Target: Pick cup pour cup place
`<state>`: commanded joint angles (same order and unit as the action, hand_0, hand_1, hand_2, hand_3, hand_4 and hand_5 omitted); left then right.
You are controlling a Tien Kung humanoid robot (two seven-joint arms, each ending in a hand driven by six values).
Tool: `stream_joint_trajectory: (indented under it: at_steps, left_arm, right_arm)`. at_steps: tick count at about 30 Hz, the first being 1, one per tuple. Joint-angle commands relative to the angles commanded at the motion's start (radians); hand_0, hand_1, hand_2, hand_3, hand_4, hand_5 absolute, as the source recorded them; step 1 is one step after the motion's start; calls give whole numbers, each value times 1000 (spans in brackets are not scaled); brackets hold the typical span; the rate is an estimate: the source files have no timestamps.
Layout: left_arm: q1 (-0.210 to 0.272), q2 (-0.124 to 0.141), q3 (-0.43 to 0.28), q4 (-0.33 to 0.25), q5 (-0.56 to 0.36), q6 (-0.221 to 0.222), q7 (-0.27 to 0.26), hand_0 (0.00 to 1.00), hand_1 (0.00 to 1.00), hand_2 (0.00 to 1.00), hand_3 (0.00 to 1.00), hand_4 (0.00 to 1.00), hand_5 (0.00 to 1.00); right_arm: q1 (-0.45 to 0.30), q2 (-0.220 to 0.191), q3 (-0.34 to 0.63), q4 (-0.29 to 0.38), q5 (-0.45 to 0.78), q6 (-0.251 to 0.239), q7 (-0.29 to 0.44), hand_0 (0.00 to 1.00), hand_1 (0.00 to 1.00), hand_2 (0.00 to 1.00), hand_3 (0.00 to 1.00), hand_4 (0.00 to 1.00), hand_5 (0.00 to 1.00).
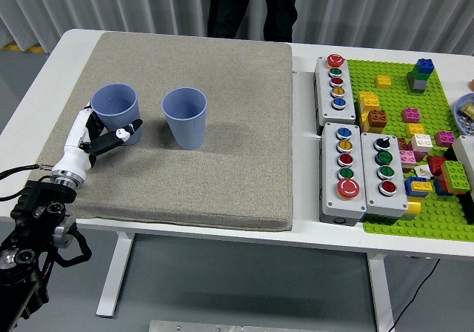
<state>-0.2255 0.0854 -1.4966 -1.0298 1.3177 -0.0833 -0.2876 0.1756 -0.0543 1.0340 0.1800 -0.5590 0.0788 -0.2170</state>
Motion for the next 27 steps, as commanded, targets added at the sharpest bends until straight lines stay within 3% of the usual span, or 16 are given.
stream_joint_trajectory:
  at_steps: [10,11,16,17,22,23,27]
  left_arm:
    - [-7,-1,10,-5,0,12,5,878,863,998,998,883,182]
    - [-7,-2,11,-5,0,19,5,823,799,946,968,880,188]
    - [-5,-5,12,-7,10,38,14,823,799,946,968,880,188]
    - [-5,-5,12,-7,11,40,15,760,677,791,811,863,195]
    - [-2,-10,11,-7,12,61,18,760,677,791,811,863,195]
    - [-2,-10,11,-6,13,63,20,725,593,678,673,831,181]
    - [-1,-11,15,-4,10,82,22,725,593,678,673,831,181]
  right_arm:
    - [4,-1,-3,0,3,0,0,679,676,686,642,430,163]
    - [4,-1,-3,0,3,1,0,679,676,686,642,430,164]
    - [3,-1,-5,0,3,1,1,679,676,686,642,430,164]
    - [3,-1,-5,0,4,1,1,679,676,686,642,430,163]
    - [6,-1,-5,0,3,1,1,679,676,686,642,430,163]
    - [6,-1,-5,0,3,1,1,679,676,685,642,430,164]
    - [7,0,-6,0,5,1,1,679,676,685,642,430,164]
